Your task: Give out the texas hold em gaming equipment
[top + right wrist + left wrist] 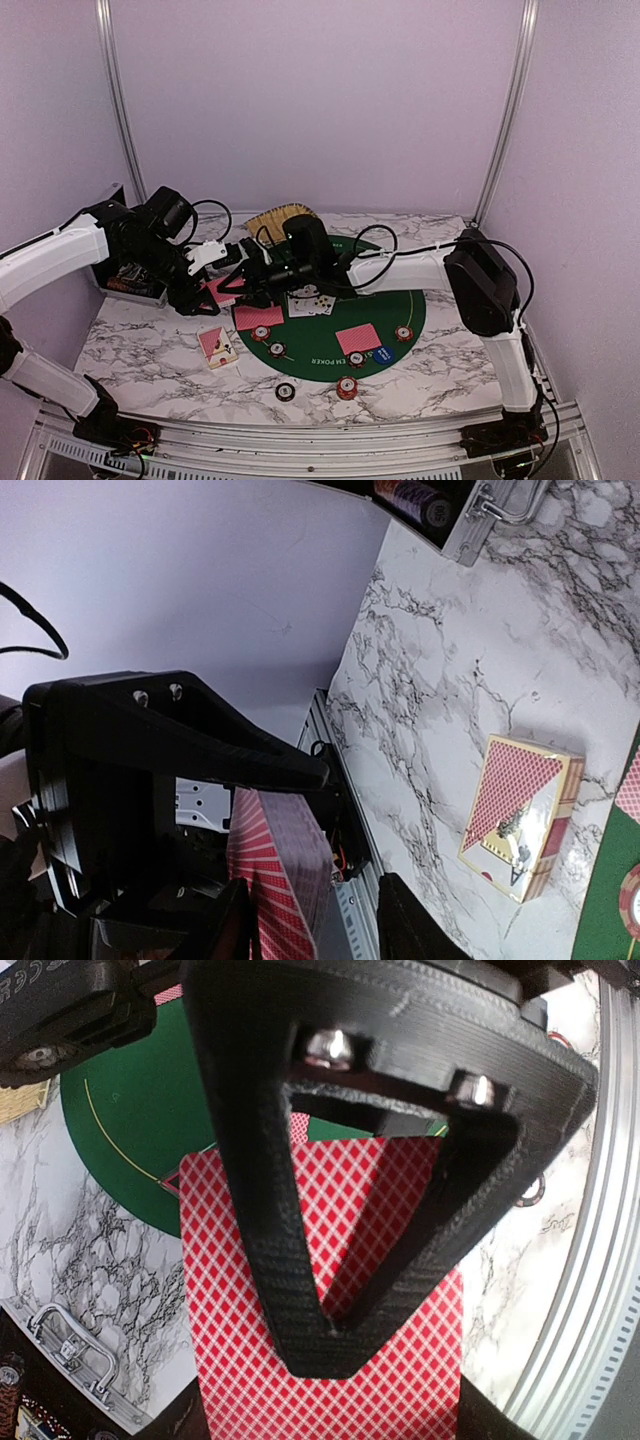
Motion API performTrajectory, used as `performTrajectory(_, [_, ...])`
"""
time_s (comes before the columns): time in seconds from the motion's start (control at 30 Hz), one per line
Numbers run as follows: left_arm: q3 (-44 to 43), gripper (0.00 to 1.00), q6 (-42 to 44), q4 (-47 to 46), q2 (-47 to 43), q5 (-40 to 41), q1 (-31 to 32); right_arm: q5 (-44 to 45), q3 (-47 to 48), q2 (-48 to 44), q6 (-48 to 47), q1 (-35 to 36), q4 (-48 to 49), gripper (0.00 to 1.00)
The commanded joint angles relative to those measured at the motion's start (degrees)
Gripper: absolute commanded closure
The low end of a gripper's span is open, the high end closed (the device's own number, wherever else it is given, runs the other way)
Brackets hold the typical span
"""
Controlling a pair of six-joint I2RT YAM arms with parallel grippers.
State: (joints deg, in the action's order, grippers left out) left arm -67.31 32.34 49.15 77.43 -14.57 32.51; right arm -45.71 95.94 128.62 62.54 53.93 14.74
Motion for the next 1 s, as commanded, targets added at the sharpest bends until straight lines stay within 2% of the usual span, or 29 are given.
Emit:
performTrajectory(0.0, [-0.80, 1.00, -0.17, -0.98, -1.88, -1.13, -0.34, -0.23, -1.29, -3.38, -1.64, -1.50, -2.58, 0.62])
performTrajectory(0.13, [-0.81, 1.00, -0.21, -0.98, -1.93, -1.04, -0.34, -0.25, -2.10, -4.69, -2.86, -2.11, -3.98, 0.74])
performTrajectory(0.33, [-0.72, 1.00, -0.19, -0.98, -1.97, -0.97, -0.34, -0.58, -2.39, -5.90, -4.16, -2.64, -6.24, 0.83])
performTrajectory(0.57, [-0.98, 1.00, -0.17, -0.98, -1.72, -0.95, -0.34, -0.76, -2.65, -7.55, -4.97, -3.59, -8.27, 0.99])
performTrajectory(0.8, [-0.81, 1.00, -0.08, -0.98, -1.50, -0.58, -0.35, -1.68, -6.20, -10.35, -1.50, -5.25, -4.17, 1.00])
performTrajectory(0.97, [-0.89, 1.00, 0.00, -0.96, -1.62, -0.51, -0.34, -1.79, -7.76, -11.72, -2.27, -6.72, -5.58, 1.00])
